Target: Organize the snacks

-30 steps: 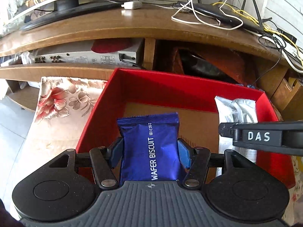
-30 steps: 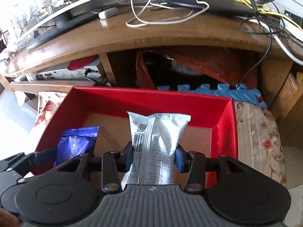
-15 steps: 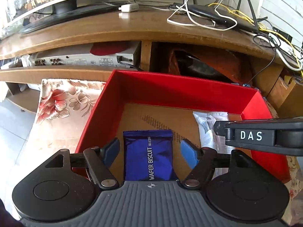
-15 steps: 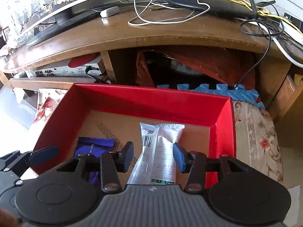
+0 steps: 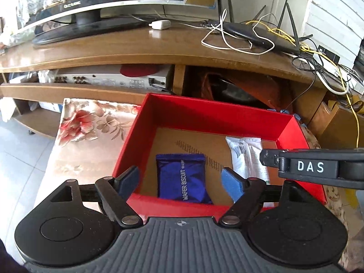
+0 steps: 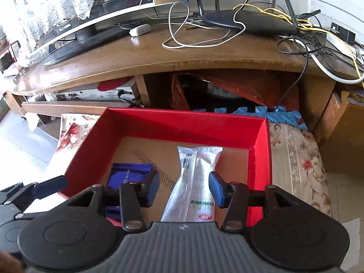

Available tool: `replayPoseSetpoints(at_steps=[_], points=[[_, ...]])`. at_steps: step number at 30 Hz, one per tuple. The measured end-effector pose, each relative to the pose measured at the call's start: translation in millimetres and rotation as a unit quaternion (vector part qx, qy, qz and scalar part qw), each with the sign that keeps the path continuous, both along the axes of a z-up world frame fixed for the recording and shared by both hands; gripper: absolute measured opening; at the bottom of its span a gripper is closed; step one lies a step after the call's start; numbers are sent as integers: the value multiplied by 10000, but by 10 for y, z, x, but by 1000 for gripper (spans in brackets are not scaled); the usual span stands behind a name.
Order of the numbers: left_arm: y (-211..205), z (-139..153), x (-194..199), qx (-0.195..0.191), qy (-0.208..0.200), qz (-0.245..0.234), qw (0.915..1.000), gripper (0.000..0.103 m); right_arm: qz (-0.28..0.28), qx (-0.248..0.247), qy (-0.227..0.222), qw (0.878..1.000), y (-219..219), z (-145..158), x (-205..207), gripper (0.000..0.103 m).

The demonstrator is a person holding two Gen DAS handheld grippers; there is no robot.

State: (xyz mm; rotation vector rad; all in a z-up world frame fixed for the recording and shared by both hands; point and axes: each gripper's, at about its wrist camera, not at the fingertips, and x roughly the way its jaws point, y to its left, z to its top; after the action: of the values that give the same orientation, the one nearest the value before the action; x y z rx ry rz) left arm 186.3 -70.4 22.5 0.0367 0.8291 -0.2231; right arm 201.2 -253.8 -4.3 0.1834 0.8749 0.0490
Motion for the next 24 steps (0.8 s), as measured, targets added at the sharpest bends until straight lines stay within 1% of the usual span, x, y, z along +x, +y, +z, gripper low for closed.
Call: replayPoseSetpoints(at_steps=[5, 9, 12, 17, 20, 24], points=[[93, -14, -152, 33, 94, 22, 9999, 85, 56, 7, 46, 10000, 48, 6, -195, 47], [152, -56, -265, 94, 211, -65, 9997, 85, 57, 57, 102, 9999, 41, 1, -344, 47], [223, -140, -305, -38, 460, -45, 9989, 85, 45, 112, 132, 9998, 32, 1, -450, 47], [245, -350, -293, -214, 944, 31, 9953, 85, 109, 147, 203, 9996, 62, -13, -577, 47], [189, -448, -263, -241, 1101, 24, 9936, 87, 176, 140, 231, 9995, 82, -23, -611, 47], [124, -558, -253, -185, 1288, 5, 9915, 86, 209, 136, 291, 9993, 58, -50, -609, 48]])
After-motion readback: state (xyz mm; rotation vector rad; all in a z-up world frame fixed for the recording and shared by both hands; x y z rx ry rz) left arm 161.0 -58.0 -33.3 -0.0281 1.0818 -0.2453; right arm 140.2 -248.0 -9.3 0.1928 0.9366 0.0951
